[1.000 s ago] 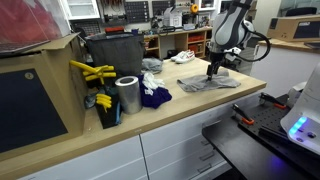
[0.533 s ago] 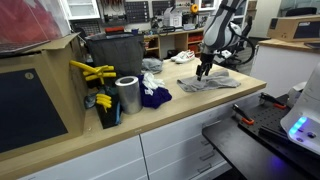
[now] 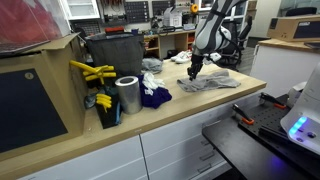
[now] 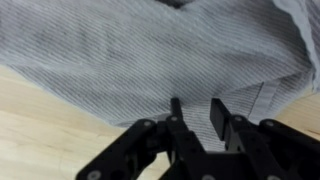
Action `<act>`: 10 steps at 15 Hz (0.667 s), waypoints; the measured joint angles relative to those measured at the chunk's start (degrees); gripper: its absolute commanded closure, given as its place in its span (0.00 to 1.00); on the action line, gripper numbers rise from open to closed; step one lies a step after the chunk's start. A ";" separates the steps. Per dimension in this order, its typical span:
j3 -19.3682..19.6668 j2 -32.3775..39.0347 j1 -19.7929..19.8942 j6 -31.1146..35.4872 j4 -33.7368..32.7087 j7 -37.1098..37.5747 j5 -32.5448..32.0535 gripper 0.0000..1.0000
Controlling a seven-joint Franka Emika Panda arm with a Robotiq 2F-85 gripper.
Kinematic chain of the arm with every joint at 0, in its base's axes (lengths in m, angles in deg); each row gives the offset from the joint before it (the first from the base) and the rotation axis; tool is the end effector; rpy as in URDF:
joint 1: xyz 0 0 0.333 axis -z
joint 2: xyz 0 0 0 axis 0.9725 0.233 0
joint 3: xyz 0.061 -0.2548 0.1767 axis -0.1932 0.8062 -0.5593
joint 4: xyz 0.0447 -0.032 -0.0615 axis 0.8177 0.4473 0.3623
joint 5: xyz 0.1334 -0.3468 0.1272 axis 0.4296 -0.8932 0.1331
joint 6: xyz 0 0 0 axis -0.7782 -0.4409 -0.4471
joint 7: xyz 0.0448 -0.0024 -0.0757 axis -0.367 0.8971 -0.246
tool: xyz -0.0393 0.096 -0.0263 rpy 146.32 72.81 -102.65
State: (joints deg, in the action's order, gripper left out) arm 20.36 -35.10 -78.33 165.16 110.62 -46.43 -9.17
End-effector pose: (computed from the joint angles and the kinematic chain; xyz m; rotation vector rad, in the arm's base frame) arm 0.5016 0.0716 0.1809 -3.0627 -0.5322 -0.3418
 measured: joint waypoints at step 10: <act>0.28 4.30 -2.83 0.35 -3.51 2.93 -0.12 1.00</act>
State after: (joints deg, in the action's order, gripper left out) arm 20.64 -30.81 -81.16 165.52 107.11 -43.50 -9.29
